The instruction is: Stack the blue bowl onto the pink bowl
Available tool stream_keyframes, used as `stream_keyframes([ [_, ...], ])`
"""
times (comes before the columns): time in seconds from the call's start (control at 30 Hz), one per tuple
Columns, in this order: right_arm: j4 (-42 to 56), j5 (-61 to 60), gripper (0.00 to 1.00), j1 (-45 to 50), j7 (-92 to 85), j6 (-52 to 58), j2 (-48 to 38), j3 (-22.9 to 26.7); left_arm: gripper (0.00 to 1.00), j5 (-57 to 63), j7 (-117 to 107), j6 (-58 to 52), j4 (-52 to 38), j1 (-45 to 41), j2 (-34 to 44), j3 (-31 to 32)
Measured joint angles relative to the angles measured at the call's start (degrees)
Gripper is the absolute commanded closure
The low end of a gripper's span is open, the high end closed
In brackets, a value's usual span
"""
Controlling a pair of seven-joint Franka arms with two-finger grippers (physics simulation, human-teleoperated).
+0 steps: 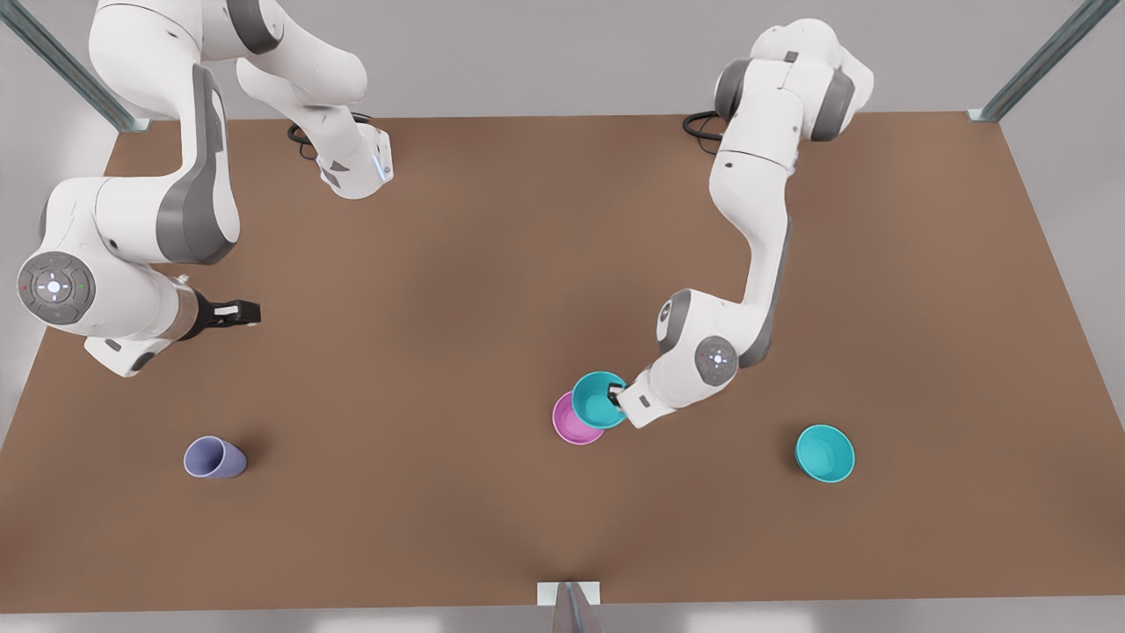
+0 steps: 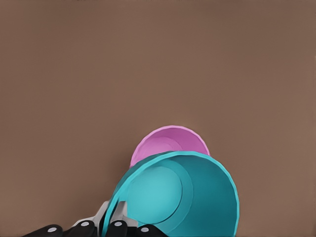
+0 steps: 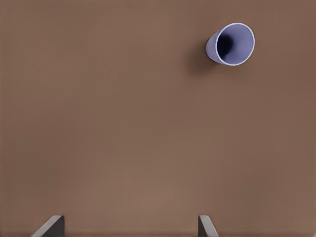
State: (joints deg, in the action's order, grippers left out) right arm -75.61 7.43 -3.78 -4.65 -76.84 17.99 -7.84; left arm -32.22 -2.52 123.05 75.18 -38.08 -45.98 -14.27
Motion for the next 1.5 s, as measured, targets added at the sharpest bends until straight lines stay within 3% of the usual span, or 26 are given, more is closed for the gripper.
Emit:
stream_keyframes([
  [0.23,0.0,0.0,0.0,-0.1,-0.2,-0.1,0.0,0.0,0.79,-0.1,-12.3,0.5,-4.9,0.0,-4.3,1.2],
  [0.9,0.0,-0.1,0.0,-0.8,-0.6,0.0,0.4,0.0,0.79,0.0,-29.8,1.8,-4.3,-1.4,-4.6,1.6],
  [0.93,0.0,-0.1,0.0,-0.8,-0.6,0.0,0.4,0.0,0.67,-0.1,-30.3,1.8,-4.3,-1.4,-4.6,1.6],
  [0.97,0.0,-0.1,0.0,-0.8,-0.6,0.0,0.4,0.0,0.12,-0.3,-30.6,1.9,-4.4,-1.4,-4.6,1.6],
  [1.0,0.0,-0.1,0.0,-0.8,-0.6,0.0,0.4,0.0,0.0,-0.7,-30.7,2.0,-4.3,-1.4,-4.6,1.6],
  [1.13,0.0,-0.1,0.0,-0.8,-0.7,0.0,0.4,0.0,0.0,-2.4,-29.6,1.5,-3.0,-1.5,-2.0,-0.1],
  [1.23,0.0,-0.1,0.0,-0.8,-0.7,0.0,0.3,0.0,0.0,0.8,-28.3,-11.0,-1.4,-1.2,10.4,-14.0],
  [1.37,1.6,-0.1,0.0,-0.2,-0.6,0.2,0.3,0.0,0.0,11.4,-25.1,-27.9,-1.7,-1.1,21.0,-22.3],
  [1.4,2.0,-0.1,0.0,-0.1,-0.6,0.2,0.3,-0.1,0.0,13.2,-24.1,-31.3,-1.9,0.5,23.2,-21.2],
  [1.47,2.3,-0.1,0.0,-0.1,-0.6,0.2,0.2,-0.1,0.0,20.0,-22.2,-35.6,-1.2,17.3,28.7,-1.1],
  [1.5,2.3,-0.1,0.0,-0.1,-0.6,0.2,0.2,-0.1,0.0,23.1,-21.1,-36.4,2.0,21.8,32.1,4.3],
])
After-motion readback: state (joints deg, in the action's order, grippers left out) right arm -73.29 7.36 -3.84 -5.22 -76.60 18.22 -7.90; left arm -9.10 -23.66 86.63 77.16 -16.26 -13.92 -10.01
